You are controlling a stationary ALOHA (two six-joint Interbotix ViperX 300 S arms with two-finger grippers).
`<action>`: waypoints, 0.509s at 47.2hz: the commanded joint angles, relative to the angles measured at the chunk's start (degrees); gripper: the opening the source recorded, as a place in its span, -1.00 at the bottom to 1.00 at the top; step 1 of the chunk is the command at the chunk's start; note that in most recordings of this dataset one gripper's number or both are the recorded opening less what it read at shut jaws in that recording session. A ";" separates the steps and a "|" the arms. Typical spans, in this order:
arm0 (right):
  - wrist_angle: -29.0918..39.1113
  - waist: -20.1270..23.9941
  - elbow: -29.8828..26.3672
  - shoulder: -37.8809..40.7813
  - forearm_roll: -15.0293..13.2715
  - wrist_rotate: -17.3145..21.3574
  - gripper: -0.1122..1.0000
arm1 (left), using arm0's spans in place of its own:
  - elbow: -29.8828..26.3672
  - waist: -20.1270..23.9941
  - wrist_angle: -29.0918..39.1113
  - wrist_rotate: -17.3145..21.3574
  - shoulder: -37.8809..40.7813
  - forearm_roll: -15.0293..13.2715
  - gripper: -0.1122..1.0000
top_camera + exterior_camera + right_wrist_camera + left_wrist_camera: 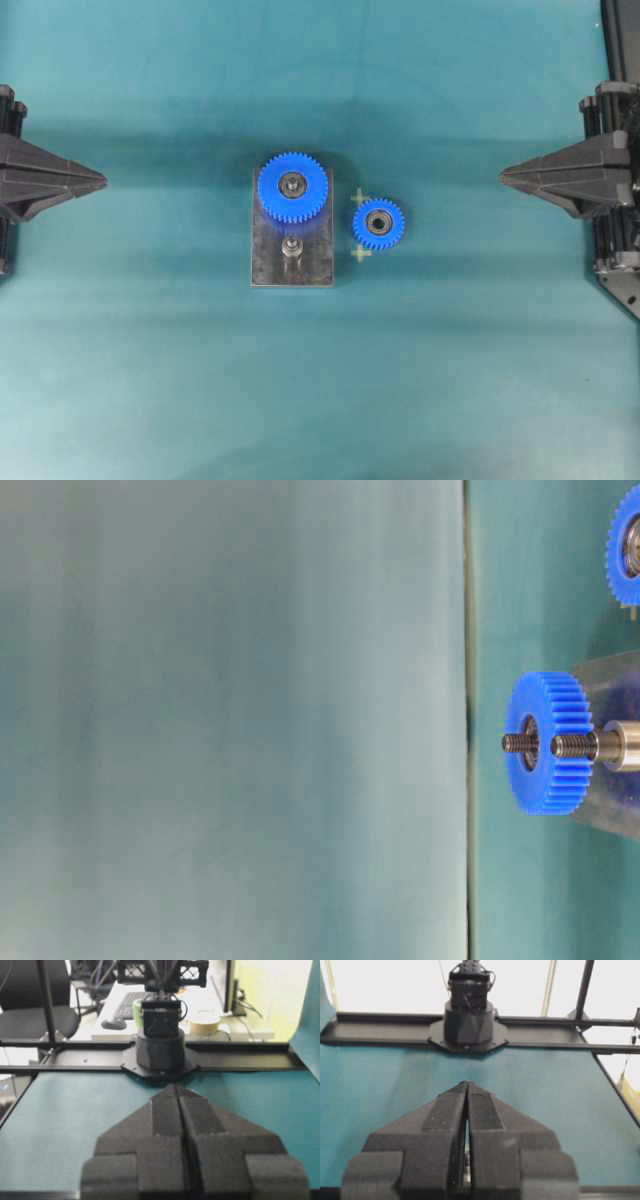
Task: Fit the small gear onto the shaft.
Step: 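Move the right gripper toward the small blue gear beside the plate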
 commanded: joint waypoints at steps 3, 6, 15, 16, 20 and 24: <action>0.70 -1.93 1.41 0.97 4.13 0.88 -0.78 | -2.64 0.09 2.37 -2.81 2.20 0.44 -0.80; 5.36 -3.16 1.41 1.23 9.32 2.46 -0.78 | -3.52 -0.35 4.92 -3.43 3.34 0.44 -0.80; 26.02 -9.05 -2.46 5.54 11.69 3.43 -0.78 | -6.24 -1.14 13.89 -3.43 7.38 0.53 -0.80; 26.63 -9.49 -2.90 5.98 11.69 3.43 -0.78 | -6.42 -1.23 14.68 -3.43 7.91 0.53 -0.80; 28.13 -10.72 -4.04 7.91 11.60 3.43 -0.78 | -7.91 -1.41 18.02 -3.25 9.40 0.62 -0.80; 30.32 -11.25 -4.22 10.55 11.34 3.34 -0.78 | -9.84 -1.41 21.97 -3.08 10.72 0.97 -0.80</action>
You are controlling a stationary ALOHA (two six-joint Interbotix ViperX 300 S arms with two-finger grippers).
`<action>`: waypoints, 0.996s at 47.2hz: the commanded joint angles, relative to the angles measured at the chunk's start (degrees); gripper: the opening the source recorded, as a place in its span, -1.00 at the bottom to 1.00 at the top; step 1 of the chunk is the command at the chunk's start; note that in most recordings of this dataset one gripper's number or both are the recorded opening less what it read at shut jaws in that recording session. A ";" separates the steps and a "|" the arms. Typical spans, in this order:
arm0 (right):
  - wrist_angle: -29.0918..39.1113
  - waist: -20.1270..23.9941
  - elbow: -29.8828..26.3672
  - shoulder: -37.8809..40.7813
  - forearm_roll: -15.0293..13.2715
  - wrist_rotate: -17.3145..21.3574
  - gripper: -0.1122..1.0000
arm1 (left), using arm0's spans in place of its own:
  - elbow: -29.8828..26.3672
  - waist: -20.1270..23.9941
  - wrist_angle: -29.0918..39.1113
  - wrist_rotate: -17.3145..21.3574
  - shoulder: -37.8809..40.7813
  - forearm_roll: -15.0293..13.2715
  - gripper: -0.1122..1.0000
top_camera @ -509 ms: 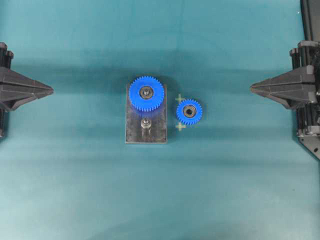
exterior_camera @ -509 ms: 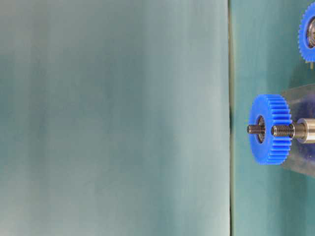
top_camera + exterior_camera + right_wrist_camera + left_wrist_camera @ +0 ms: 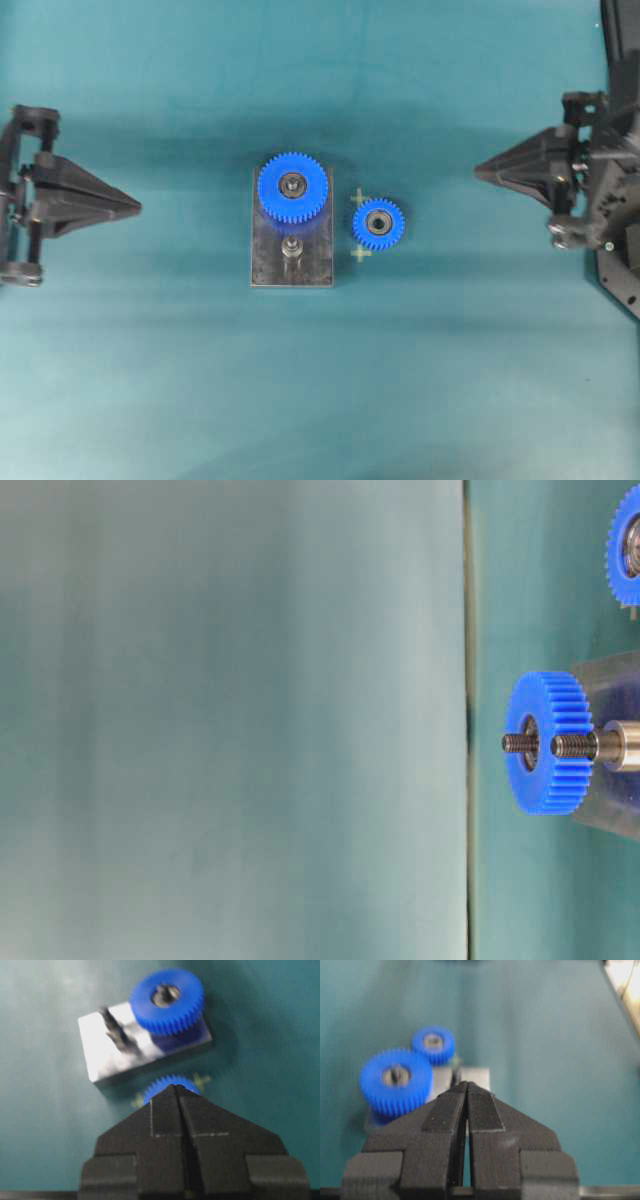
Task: Fit the small gear onto the shaft.
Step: 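Move the right gripper toward the small blue gear beside the plate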
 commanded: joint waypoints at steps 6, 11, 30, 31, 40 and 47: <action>4.66 -0.44 -2.37 7.65 -0.09 0.44 -0.78 | -3.52 -0.09 4.13 1.76 2.72 0.44 -0.80; 5.89 -0.53 -5.01 13.54 -0.18 0.44 -0.78 | -3.43 -0.09 3.87 2.99 3.60 0.53 -0.80; 8.53 -0.70 -15.64 35.16 -0.18 0.26 -0.75 | -2.81 -0.09 3.87 3.25 4.92 0.53 -0.80; 8.61 -0.70 -16.08 35.95 -0.18 0.26 -0.72 | -2.90 -0.09 3.96 3.25 5.01 0.53 -0.80; 9.23 -0.70 -18.98 40.43 -0.18 0.70 0.10 | -3.25 -0.09 4.48 3.34 6.86 0.44 -0.80; 9.23 -0.70 -19.95 42.28 -0.18 1.32 0.81 | -3.43 -0.18 3.96 3.34 8.79 0.44 -0.80</action>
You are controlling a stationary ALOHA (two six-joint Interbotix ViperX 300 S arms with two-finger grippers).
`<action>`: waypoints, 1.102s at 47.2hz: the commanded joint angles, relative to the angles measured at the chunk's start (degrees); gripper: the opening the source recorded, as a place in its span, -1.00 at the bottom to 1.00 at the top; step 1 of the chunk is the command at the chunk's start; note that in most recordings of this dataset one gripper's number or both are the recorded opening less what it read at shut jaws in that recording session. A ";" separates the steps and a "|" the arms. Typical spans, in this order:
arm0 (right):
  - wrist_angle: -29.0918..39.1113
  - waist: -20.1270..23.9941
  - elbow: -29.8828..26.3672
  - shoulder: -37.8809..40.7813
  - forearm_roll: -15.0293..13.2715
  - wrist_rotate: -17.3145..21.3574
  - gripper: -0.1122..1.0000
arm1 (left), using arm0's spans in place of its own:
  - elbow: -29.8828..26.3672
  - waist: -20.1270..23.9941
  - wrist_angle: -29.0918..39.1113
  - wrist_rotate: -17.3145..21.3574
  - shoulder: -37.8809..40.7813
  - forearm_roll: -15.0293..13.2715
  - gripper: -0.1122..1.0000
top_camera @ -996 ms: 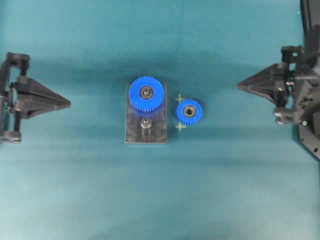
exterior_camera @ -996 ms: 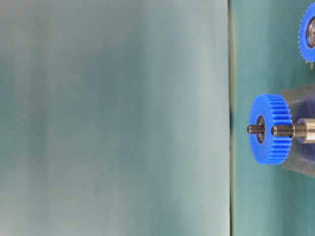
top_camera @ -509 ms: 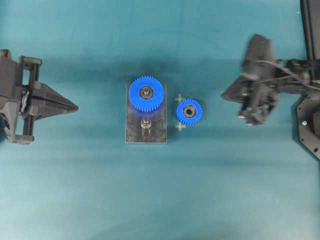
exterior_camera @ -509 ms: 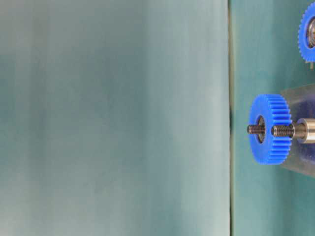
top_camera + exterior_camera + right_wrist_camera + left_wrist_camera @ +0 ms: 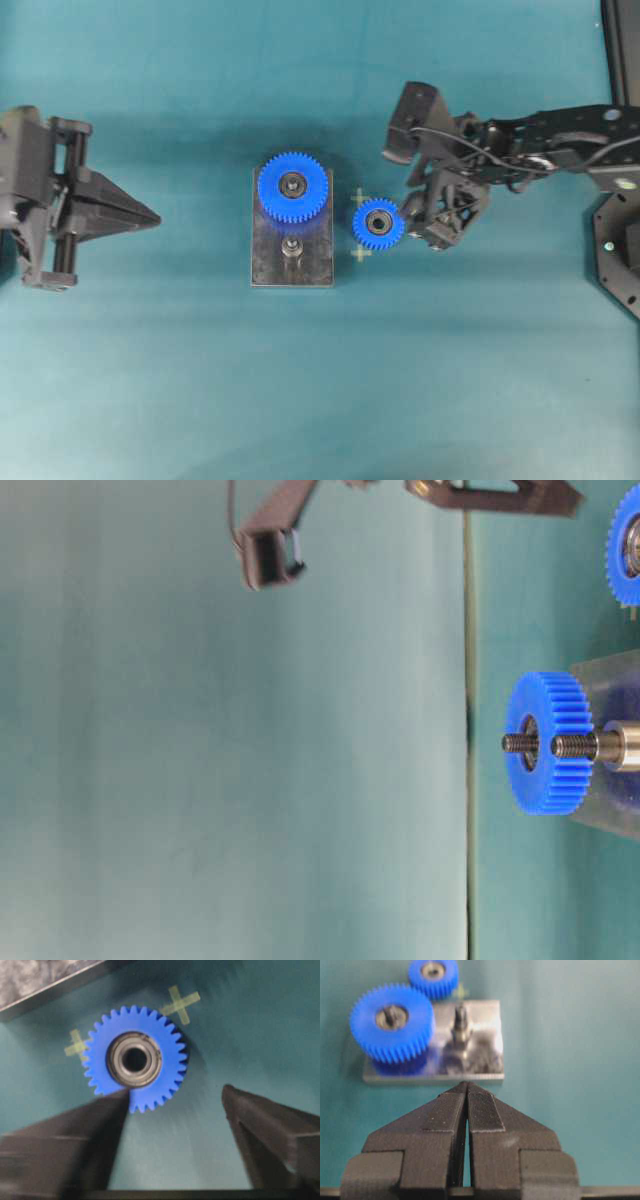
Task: Fit the small gear onto the shaft.
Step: 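Move the right gripper toward the small blue gear beside the plate, then grasp the small blue gear by its bearing with the right gripper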
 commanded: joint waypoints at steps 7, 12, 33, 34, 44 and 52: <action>-0.26 -0.09 -2.37 1.41 -0.09 0.97 0.74 | -1.14 -0.18 -4.48 0.35 0.97 0.09 -0.80; -0.35 -0.18 -3.16 2.81 -0.09 0.97 0.74 | 0.18 -0.18 -10.11 0.53 0.44 0.09 -0.80; 1.67 -0.09 -6.86 8.96 -0.26 0.97 0.73 | 0.62 -0.35 -11.60 0.44 1.85 0.09 -0.80; 1.85 -0.09 -6.94 9.05 -0.26 1.05 0.73 | 0.62 -0.44 -11.69 0.44 1.85 0.18 -0.80; 3.34 -0.09 -7.38 10.46 -0.26 1.05 0.70 | 0.70 -0.53 -11.78 0.53 1.85 0.09 -0.80; 3.87 -0.09 -8.35 11.25 -0.26 1.05 0.39 | 0.62 -0.44 -11.78 0.53 1.93 0.18 -0.80</action>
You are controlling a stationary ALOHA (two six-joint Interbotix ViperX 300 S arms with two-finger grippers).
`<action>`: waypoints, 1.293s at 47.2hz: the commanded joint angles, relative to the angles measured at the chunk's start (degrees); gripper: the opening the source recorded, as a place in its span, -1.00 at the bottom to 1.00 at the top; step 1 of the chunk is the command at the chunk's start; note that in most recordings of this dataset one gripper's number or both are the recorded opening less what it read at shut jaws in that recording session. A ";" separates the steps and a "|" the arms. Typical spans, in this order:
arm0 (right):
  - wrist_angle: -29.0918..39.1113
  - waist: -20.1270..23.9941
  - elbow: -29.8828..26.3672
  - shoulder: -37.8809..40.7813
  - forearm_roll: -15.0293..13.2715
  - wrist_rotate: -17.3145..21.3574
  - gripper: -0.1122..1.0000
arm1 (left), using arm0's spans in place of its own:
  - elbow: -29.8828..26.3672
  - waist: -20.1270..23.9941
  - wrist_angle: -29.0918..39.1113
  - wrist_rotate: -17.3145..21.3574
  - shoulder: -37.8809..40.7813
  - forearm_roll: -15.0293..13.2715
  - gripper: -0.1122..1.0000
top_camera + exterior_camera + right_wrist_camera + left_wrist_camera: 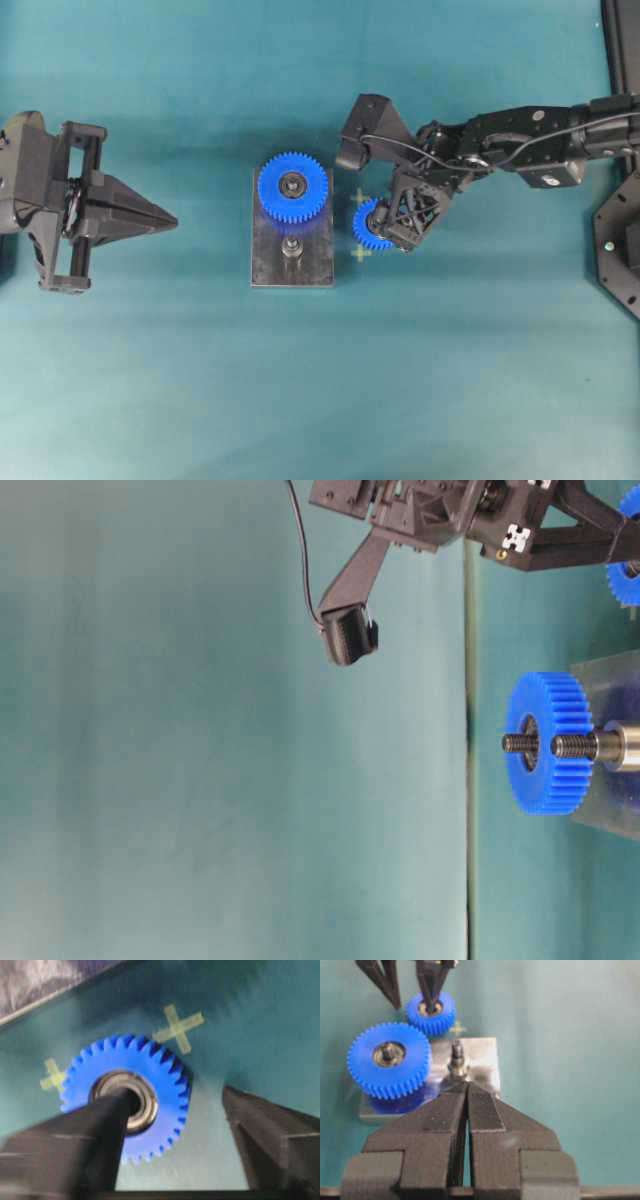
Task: Fit the small gear onto the shaft.
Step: 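Grasp the small blue gear by its bearing with the right gripper, then carry the small gear over the empty shaft beside the large gear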
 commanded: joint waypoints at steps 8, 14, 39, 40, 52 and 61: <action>2.90 0.00 -2.90 0.00 -0.26 0.53 -0.13 | -0.97 -0.09 -0.53 0.09 -0.09 0.26 -0.80; 4.83 0.00 -4.92 -1.05 -0.26 0.62 -0.13 | -0.79 -0.09 -0.53 0.09 -0.09 0.18 -0.80; 16.52 4.66 -20.48 -2.29 -0.09 1.85 -0.13 | -0.79 -0.09 -0.26 0.00 0.00 0.18 -0.80; 16.61 4.83 -21.27 -2.11 -0.09 1.76 -0.13 | -0.79 -0.09 -0.26 0.00 -0.09 0.18 -0.80; 19.07 5.71 -27.95 2.81 -0.09 1.32 -0.13 | -0.62 -0.09 -0.26 -0.09 0.00 0.18 -0.80; 21.36 6.94 -30.76 6.06 -0.09 1.23 -0.13 | -0.53 -0.09 -0.26 -0.18 0.00 0.26 -0.80</action>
